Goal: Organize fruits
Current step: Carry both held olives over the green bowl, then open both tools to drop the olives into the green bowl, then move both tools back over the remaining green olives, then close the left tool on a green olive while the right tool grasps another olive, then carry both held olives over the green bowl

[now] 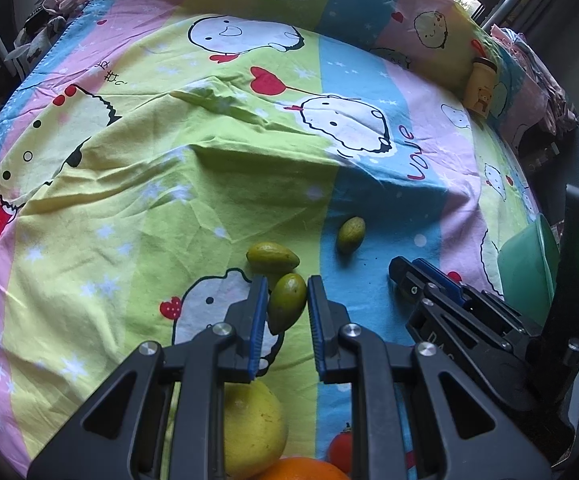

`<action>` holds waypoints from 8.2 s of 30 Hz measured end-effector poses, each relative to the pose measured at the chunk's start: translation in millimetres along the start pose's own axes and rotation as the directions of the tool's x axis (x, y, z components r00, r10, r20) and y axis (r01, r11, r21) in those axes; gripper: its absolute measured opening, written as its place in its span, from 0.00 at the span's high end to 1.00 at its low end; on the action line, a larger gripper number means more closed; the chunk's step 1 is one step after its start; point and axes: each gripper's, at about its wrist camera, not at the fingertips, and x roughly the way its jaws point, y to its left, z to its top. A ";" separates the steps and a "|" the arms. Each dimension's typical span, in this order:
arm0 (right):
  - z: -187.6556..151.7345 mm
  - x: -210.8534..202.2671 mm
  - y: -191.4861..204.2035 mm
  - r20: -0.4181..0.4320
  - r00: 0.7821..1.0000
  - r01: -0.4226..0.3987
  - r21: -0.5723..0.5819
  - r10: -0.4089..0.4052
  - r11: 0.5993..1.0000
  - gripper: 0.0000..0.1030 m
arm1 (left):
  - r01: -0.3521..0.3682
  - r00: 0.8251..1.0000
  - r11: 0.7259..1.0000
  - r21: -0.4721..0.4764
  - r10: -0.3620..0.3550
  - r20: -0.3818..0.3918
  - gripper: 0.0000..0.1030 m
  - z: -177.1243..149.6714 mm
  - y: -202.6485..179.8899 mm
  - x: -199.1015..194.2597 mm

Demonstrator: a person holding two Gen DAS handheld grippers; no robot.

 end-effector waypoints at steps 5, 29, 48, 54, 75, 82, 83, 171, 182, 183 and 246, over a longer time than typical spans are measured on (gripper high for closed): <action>0.4 -6.8 -6.3 0.023 1.000 -0.016 0.030 0.015 0.999 0.81 | 0.009 1.000 1.000 0.010 -0.009 0.018 0.81 -0.2 -7.0 -6.0; -2.6 -123.0 -95.0 0.396 0.910 -0.243 0.263 0.126 0.934 0.81 | 0.045 0.968 0.977 0.210 -0.095 0.231 0.81 -4.8 -94.9 -71.0; -27.6 -147.7 -183.9 0.422 0.906 -0.207 0.488 -0.021 0.848 0.81 | 0.166 0.959 0.911 0.378 -0.238 0.151 0.81 -2.4 -197.6 -48.1; -35.3 -145.1 -202.8 0.381 0.922 -0.163 0.552 -0.073 0.818 0.81 | 0.243 0.952 0.886 0.394 -0.295 0.076 0.81 -3.9 -218.3 -31.2; -43.5 -131.9 -222.2 0.263 0.958 -0.077 0.617 -0.112 0.783 0.81 | 0.345 0.938 0.864 0.367 -0.334 -0.095 0.81 -15.6 -240.8 17.8; -43.0 -134.6 -221.5 0.288 0.953 -0.105 0.616 -0.099 0.781 0.81 | 0.352 0.935 0.861 0.367 -0.344 -0.091 0.77 -16.1 -238.2 12.4; -42.5 -135.3 -220.8 0.291 0.952 -0.106 0.614 -0.099 0.782 0.81 | 0.355 0.933 0.860 0.367 -0.349 -0.086 0.71 -15.9 -236.2 8.9; 23.0 25.3 6.4 -0.049 0.946 -0.306 0.194 0.321 0.932 0.80 | -0.056 0.998 0.998 0.007 0.056 0.005 0.72 18.5 2.1 29.9; 24.0 14.8 0.1 -0.017 0.957 -0.280 0.199 0.289 0.939 0.80 | -0.043 0.999 0.999 0.025 0.043 0.020 0.78 17.4 -1.7 21.8; 23.7 15.4 -0.4 -0.020 0.958 -0.278 0.201 0.288 0.939 0.80 | -0.036 0.999 0.999 0.016 0.035 0.015 0.78 18.0 -0.7 22.3; 3.4 -99.6 -67.0 0.279 0.928 -0.322 0.272 0.246 0.907 0.80 | 0.074 0.962 0.984 0.160 -0.112 0.249 0.78 -3.5 -69.2 -71.6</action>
